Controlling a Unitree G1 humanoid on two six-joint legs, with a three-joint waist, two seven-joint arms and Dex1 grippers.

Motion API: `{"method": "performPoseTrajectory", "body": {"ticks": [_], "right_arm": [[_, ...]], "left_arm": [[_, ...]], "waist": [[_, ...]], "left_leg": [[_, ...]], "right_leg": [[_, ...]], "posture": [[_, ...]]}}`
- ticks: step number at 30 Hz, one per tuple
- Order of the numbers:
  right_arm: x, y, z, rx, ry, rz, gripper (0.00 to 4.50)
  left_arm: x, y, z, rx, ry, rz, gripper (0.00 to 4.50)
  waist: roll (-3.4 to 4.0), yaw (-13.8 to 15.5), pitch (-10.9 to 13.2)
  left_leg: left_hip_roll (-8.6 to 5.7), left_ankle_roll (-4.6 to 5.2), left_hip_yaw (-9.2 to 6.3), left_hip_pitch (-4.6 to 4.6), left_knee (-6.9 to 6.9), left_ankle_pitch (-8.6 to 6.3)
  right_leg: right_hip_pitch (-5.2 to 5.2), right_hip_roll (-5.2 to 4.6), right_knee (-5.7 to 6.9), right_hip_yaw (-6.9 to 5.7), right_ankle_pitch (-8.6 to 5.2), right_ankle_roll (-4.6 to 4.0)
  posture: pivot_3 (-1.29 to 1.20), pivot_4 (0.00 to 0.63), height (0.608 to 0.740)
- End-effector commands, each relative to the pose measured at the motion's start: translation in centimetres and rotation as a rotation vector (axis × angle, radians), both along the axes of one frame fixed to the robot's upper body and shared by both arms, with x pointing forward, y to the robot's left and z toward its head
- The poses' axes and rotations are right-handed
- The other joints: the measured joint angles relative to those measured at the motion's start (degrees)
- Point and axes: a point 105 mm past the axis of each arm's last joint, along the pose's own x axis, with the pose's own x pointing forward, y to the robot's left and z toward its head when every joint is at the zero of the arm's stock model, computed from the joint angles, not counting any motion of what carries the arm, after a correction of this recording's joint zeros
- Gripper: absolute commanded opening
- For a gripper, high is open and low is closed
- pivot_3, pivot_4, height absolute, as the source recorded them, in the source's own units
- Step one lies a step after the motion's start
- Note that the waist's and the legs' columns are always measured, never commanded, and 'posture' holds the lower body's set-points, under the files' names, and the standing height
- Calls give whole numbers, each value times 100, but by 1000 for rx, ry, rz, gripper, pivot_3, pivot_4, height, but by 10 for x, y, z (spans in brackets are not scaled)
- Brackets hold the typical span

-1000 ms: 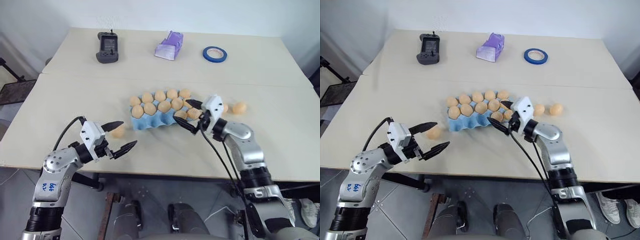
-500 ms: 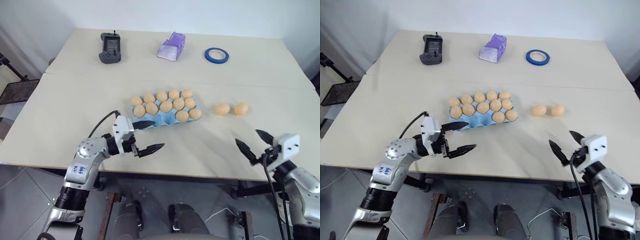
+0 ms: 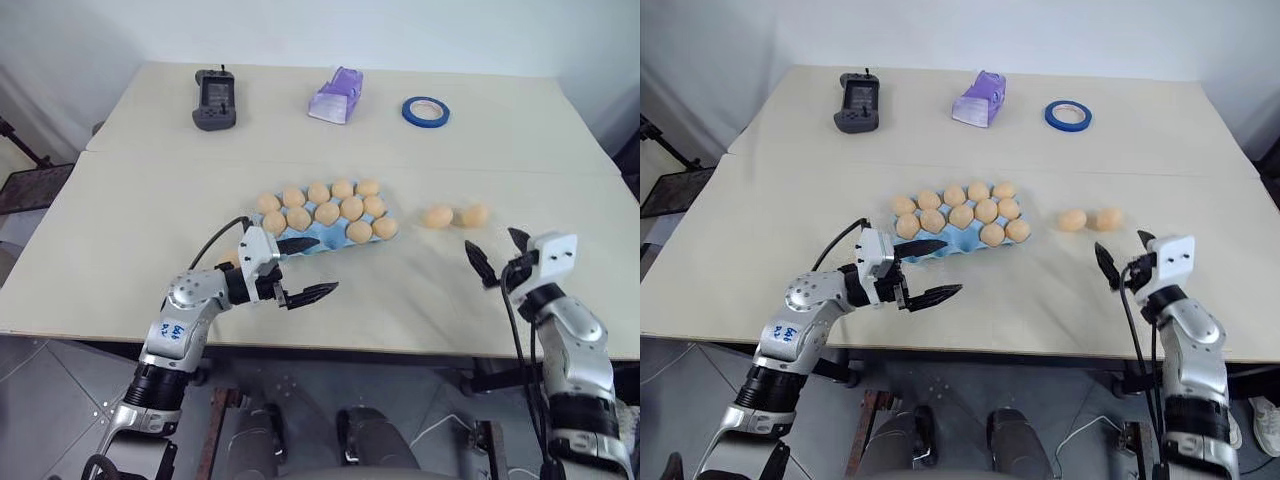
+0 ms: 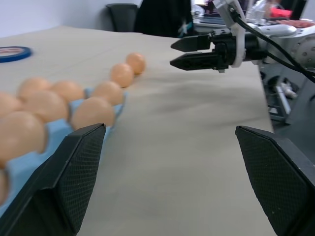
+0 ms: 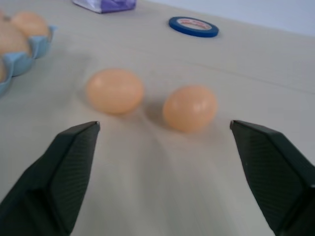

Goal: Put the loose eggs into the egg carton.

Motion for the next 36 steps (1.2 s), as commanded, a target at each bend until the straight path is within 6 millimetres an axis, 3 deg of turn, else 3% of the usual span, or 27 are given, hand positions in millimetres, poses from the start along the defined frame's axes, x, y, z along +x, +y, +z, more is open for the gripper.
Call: {"method": "performPoseTrajectory", "body": {"ticks": [1, 8, 11, 18, 21, 26, 31, 36], "right_arm": [[29, -8, 21, -12, -20, -88, 4445], [60, 1, 31, -32, -19, -121, 4445], [70, 8, 24, -35, 34, -117, 4445], [77, 1, 7, 21, 111, -192, 4445], [78, 6, 3, 30, 114, -176, 3870], [77, 17, 5, 23, 92, -109, 2163], [73, 19, 20, -14, 34, -60, 2038], [68, 37, 58, -34, -99, 33, 2038]], "left_arm": [[-7, 1, 8, -15, -43, 5, 4500], [-15, 3, 8, -30, -42, 44, 4500], [-19, 7, 7, -29, -38, 63, 4500], [-22, 18, 5, -10, -41, 99, 4500], [-23, 21, 2, 10, -46, 102, 4500], [-21, 27, -2, 35, -58, 112, 4500], [-19, 35, -5, 38, -54, 139, 4500], [-23, 45, -10, 51, -40, 170, 4500]], "waist": [[2, -15, 1], [2, 15, 2], [3, -20, 2], [3, -27, 2], [3, -27, 3], [3, -29, 3], [4, -28, 3], [5, -32, 4]], "left_leg": [[-2, -1, 3, -2, 0, 1], [-1, -6, 4, -7, -7, 15], [-4, -5, 13, -8, -2, 15], [-1, -12, 11, -7, -3, 11], [-3, -13, 14, -7, -2, 11], [-2, -12, 13, -8, -4, 10], [-2, -11, 14, -8, -8, 9], [-1, -10, 18, -9, -14, 9]], "right_leg": [[-5, -2, 0, 2, 0, 0], [-13, 2, 1, 3, -5, 0], [-13, 0, 1, 10, -4, 3], [-19, 3, 7, 10, -5, 2], [-18, 0, 6, 11, -5, 2], [-19, 2, 6, 10, -5, 2], [-21, 2, 7, 11, -5, 2], [-28, 2, 7, 14, -5, 2]], "posture": [[0, 150, 740], [0, 150, 740], [0, 150, 740], [0, 150, 740], [0, 150, 740], [0, 150, 740], [0, 150, 740], [0, 150, 740]]}}
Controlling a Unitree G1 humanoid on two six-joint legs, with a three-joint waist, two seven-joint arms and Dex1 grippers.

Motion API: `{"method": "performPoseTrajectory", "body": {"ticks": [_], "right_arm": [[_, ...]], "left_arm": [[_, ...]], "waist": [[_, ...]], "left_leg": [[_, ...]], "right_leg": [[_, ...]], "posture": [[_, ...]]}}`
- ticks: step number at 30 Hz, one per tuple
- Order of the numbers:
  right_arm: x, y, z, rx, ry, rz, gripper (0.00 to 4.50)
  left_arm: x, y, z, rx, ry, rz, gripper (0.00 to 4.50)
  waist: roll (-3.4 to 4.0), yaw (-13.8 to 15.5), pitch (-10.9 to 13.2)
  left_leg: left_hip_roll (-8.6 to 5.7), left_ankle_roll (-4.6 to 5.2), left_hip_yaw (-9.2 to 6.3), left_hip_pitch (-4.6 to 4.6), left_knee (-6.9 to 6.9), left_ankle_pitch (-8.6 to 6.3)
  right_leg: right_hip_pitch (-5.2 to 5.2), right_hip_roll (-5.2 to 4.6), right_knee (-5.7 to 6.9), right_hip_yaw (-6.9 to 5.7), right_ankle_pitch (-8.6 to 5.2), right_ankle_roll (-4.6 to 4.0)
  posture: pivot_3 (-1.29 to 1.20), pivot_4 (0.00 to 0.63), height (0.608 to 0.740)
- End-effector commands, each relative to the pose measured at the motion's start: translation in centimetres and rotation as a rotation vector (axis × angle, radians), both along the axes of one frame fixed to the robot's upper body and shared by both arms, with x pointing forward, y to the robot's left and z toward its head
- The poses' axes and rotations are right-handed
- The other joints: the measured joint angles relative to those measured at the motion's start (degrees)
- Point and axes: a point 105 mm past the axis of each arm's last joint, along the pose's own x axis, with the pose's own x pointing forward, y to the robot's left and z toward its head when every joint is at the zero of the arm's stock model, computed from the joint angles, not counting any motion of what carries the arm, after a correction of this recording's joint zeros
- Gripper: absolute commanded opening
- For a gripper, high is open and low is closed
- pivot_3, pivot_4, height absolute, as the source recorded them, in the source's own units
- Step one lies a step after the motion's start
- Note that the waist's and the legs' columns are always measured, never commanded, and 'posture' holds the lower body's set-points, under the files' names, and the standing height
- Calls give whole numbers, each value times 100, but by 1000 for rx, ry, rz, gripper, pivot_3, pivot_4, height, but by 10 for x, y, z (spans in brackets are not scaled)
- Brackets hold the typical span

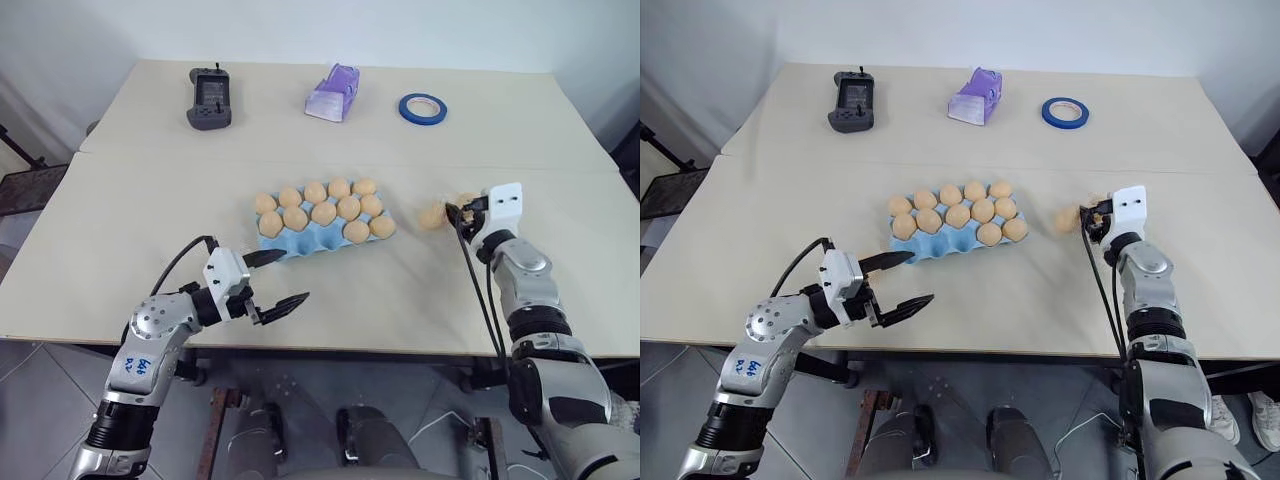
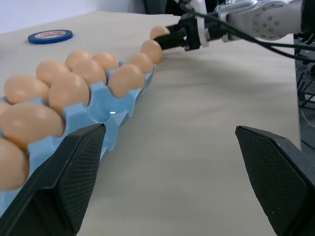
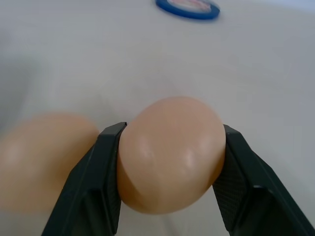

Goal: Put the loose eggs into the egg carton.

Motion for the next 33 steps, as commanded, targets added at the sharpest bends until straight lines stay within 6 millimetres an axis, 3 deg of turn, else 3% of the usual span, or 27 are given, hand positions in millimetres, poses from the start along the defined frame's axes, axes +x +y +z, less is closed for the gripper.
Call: {"method": "performPoseTrajectory", "body": {"ticks": [1, 2, 6, 12, 16, 24, 25, 30, 33], "right_arm": [[-5, 16, 46, -15, -153, 96, 2038], [-7, 25, 51, -18, -168, 136, 2038], [-22, 97, 63, -38, -174, 445, 2038], [-36, 163, 46, -64, -74, 657, 2038], [-47, 202, 21, -94, -6, 764, 2038], [-54, 210, 5, -135, 42, 809, 2038], [-54, 211, 4, -137, 44, 809, 2731], [-56, 206, 16, -120, 9, 803, 4332], [-59, 194, 27, -117, -34, 783, 4476]], "left_arm": [[-3, 9, 4, 6, -30, 25, 4500], [-4, 11, 4, 8, -28, 34, 4500], [-7, 23, 1, 13, -20, 81, 4500], [-9, 34, 1, 17, -25, 135, 4500], [-15, 38, 1, 15, -27, 165, 4500], [-19, 40, 3, 11, -32, 192, 4500], [-19, 40, 3, 10, -32, 193, 4500], [-19, 39, 4, 10, -32, 184, 4500], [-17, 33, 5, 6, -32, 159, 4500]], "waist": [[0, -1, 0], [0, 1, 0], [1, -24, 0], [0, 15, 0], [0, 4, 0], [0, 2, 0], [0, 2, 0], [0, 0, 0], [0, 3, 0]], "left_leg": [[1, 1, 0, 0, -1, -1], [2, 4, 1, 0, -3, -2], [9, 1, 1, 0, -7, -3], [9, -3, 1, -10, -10, -5], [8, -3, 1, -21, -14, -6], [6, -4, 0, -27, -17, -8], [6, -4, 0, -27, -19, -8], [6, -5, -1, -26, -23, -8], [6, -4, -2, -27, -23, -9]], "right_leg": [[-1, 0, 0, 0, 0, 0], [-2, 1, 1, 0, 0, 0], [-7, 4, 4, 0, -1, -1], [-20, -3, 14, -4, -5, -11], [-29, -7, 11, -6, -6, -13], [-34, -12, 8, -10, -9, -18], [-35, -12, 8, -10, -9, -19], [-36, -11, 8, -11, -12, -25], [-36, -12, 5, -12, -12, -25]], "posture": [[0, 150, 740], [0, 150, 740], [0, 150, 740], [0, 150, 740], [0, 150, 740], [0, 150, 740], [0, 150, 740], [0, 150, 740], [0, 150, 740]]}}
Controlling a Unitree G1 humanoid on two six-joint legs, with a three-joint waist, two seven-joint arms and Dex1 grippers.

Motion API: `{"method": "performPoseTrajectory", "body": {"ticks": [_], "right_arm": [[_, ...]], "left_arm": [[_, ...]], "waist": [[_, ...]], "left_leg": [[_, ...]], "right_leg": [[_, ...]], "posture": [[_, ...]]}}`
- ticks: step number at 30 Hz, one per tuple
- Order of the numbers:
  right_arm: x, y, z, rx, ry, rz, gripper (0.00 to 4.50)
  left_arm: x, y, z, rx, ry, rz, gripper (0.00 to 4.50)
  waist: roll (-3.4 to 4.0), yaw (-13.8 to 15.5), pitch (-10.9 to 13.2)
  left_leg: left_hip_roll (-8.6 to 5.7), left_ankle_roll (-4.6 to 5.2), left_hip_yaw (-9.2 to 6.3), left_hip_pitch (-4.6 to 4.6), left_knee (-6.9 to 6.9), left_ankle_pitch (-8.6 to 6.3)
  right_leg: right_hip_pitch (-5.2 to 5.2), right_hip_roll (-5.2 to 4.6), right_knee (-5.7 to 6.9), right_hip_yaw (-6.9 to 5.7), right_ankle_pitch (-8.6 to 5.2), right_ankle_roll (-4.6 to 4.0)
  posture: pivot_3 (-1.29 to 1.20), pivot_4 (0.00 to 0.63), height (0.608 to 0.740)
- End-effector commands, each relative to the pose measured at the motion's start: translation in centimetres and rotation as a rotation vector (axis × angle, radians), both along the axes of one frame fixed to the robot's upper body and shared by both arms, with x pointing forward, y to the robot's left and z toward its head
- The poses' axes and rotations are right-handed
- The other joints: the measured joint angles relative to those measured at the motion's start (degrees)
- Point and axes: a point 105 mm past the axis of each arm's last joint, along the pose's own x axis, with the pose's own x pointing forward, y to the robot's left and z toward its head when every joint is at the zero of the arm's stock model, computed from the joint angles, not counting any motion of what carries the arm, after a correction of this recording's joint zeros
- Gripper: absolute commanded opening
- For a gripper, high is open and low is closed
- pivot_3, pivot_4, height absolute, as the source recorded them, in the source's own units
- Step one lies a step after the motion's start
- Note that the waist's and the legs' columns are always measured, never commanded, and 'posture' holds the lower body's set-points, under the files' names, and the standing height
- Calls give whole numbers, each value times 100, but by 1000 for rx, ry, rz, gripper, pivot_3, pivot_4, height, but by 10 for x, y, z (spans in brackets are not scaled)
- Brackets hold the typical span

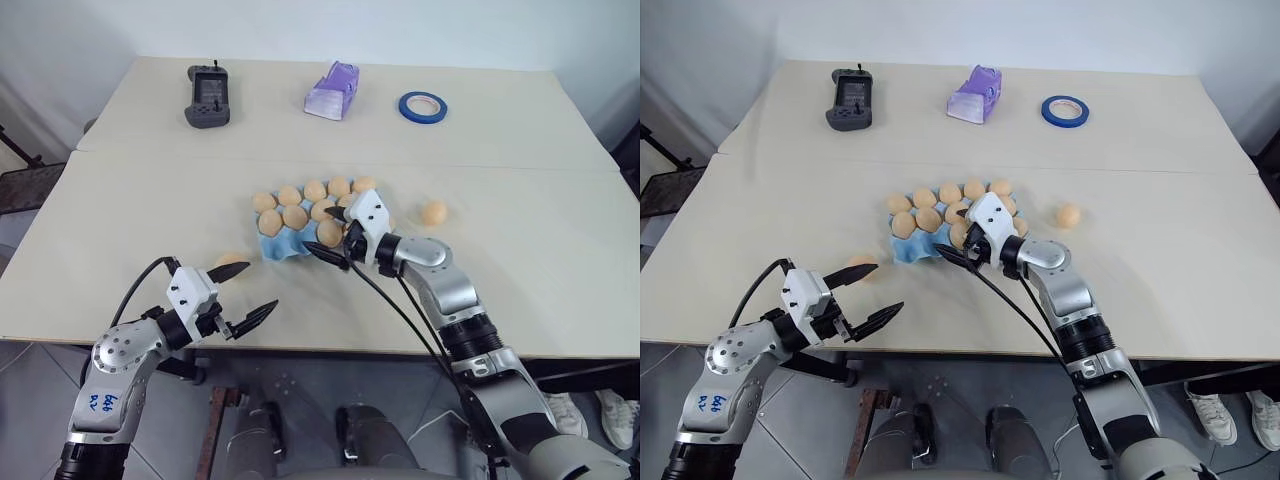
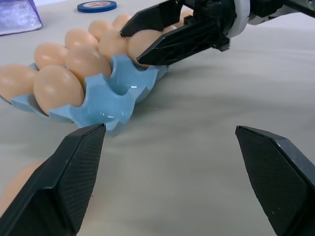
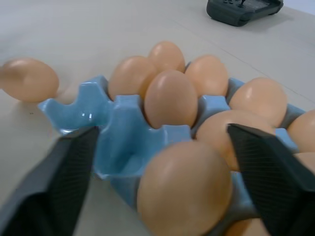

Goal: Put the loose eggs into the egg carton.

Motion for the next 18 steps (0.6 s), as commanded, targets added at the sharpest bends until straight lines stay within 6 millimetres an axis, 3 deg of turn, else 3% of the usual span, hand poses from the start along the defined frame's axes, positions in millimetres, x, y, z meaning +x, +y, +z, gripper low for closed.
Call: {"method": "performPoseTrajectory", "body": {"ticks": [1, 5, 8, 14, 18], "right_arm": [[-5, -21, 27, 58, -87, -29, 4476], [-20, -60, 39, 158, -137, -101, 4476], [-39, -101, 34, 198, -169, -203, 4476], [-66, -179, -8, 146, -152, -540, 4476], [-74, -201, -31, 128, -148, -675, 4476]], "left_arm": [[0, -8, 12, -8, -42, -42, 4500], [5, -21, 16, -16, -53, -97, 4500], [8, -34, 18, -27, -56, -146, 4500], [13, -62, 9, 16, -52, -277, 4500], [20, -79, 11, 12, -84, -333, 4500]], "waist": [[0, 23, 0], [0, 71, 0], [-1, 124, -1], [-1, 170, -1], [0, 121, -1]], "left_leg": [[0, 0, 0, -2, 0, 0], [-2, 1, -10, -15, 0, -1], [-4, 4, -13, -24, 1, -6], [0, 5, -14, -22, 14, -10], [0, 5, -10, -15, 27, -9]], "right_leg": [[0, 0, -1, 0, 0, 0], [0, -1, -10, -11, 0, 0], [0, -1, -20, -14, 0, 2], [1, 14, -23, -7, 0, 4], [9, 13, -17, -1, 8, 16]], "posture": [[0, 150, 740], [0, 150, 740], [0, 150, 740], [0, 150, 740], [0, 150, 740]]}}
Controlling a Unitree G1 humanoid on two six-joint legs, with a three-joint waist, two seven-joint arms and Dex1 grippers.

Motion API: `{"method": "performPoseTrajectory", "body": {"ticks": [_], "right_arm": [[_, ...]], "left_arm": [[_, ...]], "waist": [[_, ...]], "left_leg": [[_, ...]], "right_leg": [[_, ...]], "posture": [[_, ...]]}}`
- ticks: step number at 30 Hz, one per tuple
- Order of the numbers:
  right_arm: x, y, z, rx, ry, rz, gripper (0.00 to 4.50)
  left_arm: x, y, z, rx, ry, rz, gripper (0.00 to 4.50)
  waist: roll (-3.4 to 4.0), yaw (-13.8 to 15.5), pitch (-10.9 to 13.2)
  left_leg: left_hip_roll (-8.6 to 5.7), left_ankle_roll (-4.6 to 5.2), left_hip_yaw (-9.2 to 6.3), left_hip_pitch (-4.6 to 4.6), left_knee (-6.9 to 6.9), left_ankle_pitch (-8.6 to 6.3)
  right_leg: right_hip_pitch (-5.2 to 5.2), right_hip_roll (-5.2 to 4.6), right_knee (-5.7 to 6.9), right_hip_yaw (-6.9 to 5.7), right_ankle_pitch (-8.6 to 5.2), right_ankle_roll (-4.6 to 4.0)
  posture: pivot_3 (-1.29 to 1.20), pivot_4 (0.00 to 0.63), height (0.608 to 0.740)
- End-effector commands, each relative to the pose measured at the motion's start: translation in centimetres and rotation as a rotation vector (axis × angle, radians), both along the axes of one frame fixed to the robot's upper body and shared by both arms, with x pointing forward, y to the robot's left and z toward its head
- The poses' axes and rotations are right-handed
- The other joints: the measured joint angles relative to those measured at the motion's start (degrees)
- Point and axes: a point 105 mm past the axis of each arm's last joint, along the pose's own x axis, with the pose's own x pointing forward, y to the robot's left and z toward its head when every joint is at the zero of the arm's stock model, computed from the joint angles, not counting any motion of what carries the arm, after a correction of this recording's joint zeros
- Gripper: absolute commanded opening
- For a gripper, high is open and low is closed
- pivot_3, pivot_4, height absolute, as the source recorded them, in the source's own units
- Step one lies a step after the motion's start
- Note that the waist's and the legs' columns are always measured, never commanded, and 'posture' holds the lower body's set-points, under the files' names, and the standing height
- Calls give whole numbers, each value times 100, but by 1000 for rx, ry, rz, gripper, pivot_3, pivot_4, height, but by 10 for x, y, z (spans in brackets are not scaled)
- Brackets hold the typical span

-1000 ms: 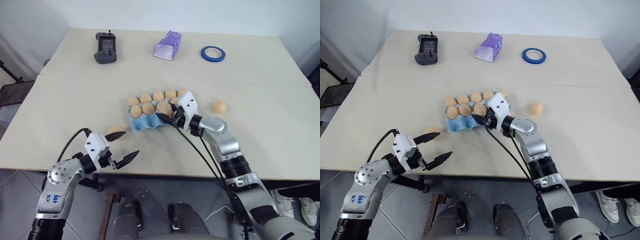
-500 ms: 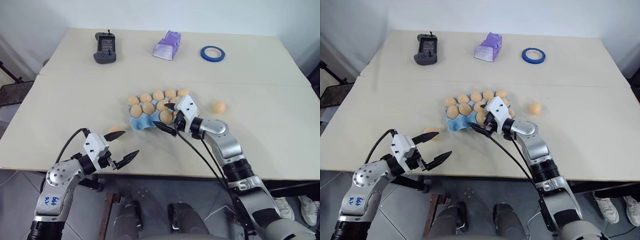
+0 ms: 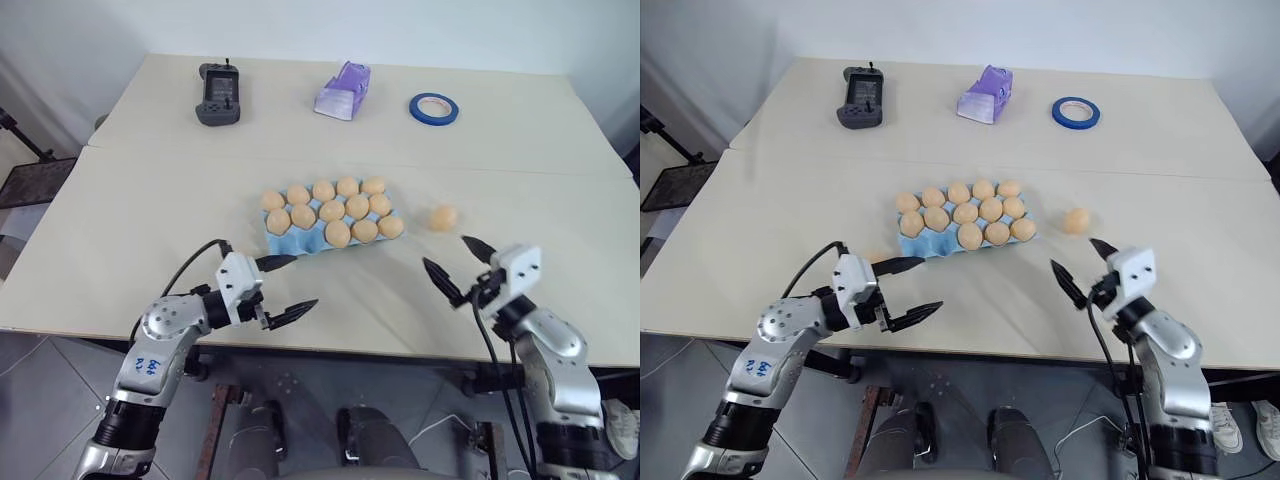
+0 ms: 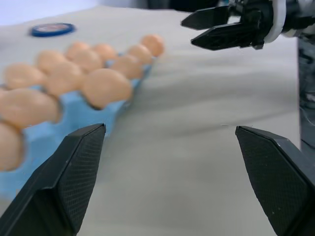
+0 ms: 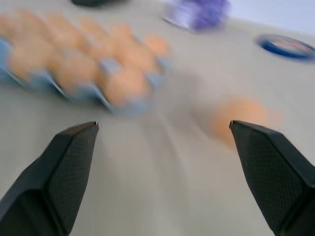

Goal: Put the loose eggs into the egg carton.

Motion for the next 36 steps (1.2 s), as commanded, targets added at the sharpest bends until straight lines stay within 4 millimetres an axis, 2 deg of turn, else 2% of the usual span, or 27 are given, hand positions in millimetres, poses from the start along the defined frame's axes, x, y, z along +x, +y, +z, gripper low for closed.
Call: {"method": "performPoseTrajectory", "body": {"ticks": [1, 4, 9, 13, 17, 19, 23, 27, 30, 32, 36], "right_arm": [[-3, -14, 2, -8, -68, -97, 4476], [0, -13, -7, 0, -61, -118, 4476], [21, 2, 1, 19, -75, -83, 4476], [55, 4, 13, 113, -57, -124, 4476], [82, 10, 19, 113, -31, -125, 4476], [102, 13, 19, 109, 7, -155, 4476], [124, 12, 15, 89, 56, -203, 4476], [135, 13, 10, 89, 86, -225, 4476], [138, 15, 12, 91, 77, -219, 3577], [137, 21, 21, 116, 34, -179, 2935], [130, 41, 45, 130, -80, -47, 2935]], "left_arm": [[4, -16, 8, -11, -65, -55, 4500], [10, -23, 13, -12, -97, -64, 4500], [14, -17, 20, -32, -110, -51, 4500], [11, -9, 17, -23, -106, -26, 4500], [7, -5, 16, -23, -103, 1, 4500], [4, 0, 16, -25, -101, 29, 4500], [-2, 3, 15, -25, -96, 52, 4500], [-3, 7, 17, -24, -103, 80, 4500], [-2, 12, 20, -23, -112, 101, 4500], [-2, 16, 21, -25, -114, 121, 4500], [-3, 27, 22, -37, -111, 181, 4500]], "waist": [[-1, -28, 0], [0, -64, 0], [0, -136, 0], [0, -122, 0], [0, -113, 0], [0, -111, 1], [1, -111, 1], [1, -117, 1], [1, -121, 1], [1, -122, 1], [2, -141, 2]], "left_leg": [[-1, 2, 1, 4, 3, 1], [-2, 7, 0, 11, 7, 6], [-2, 7, 4, 12, 1, 9], [1, -2, 2, 14, 4, 18], [0, -3, 1, 17, 5, 19], [-1, -2, 2, 14, 3, 19], [-3, 0, 5, 15, 4, 20], [-4, 1, 6, 14, 1, 21], [-4, 5, 8, 13, 3, 23], [-4, 4, 8, 15, 5, 23], [-2, 6, 10, 15, 3, 23]], "right_leg": [[4, -1, 2, 1, 2, 3], [12, -3, 4, 0, 8, 6], [9, -1, 8, 4, 8, 7], [4, 5, 21, 4, 7, 6], [6, 1, 24, 2, 7, 6], [4, 0, 24, 2, 7, 5], [4, -2, 25, 3, 7, 5], [1, -2, 23, 4, 6, 4], [1, -2, 23, 6, 6, 5], [2, -2, 25, 6, 6, 5], [1, 0, 28, 8, 6, 6]], "posture": [[0, 150, 740], [0, 150, 740], [0, 150, 740], [0, 150, 740], [0, 150, 740], [0, 150, 740], [0, 150, 740], [0, 150, 740], [0, 150, 740], [0, 150, 740], [0, 150, 740]]}}
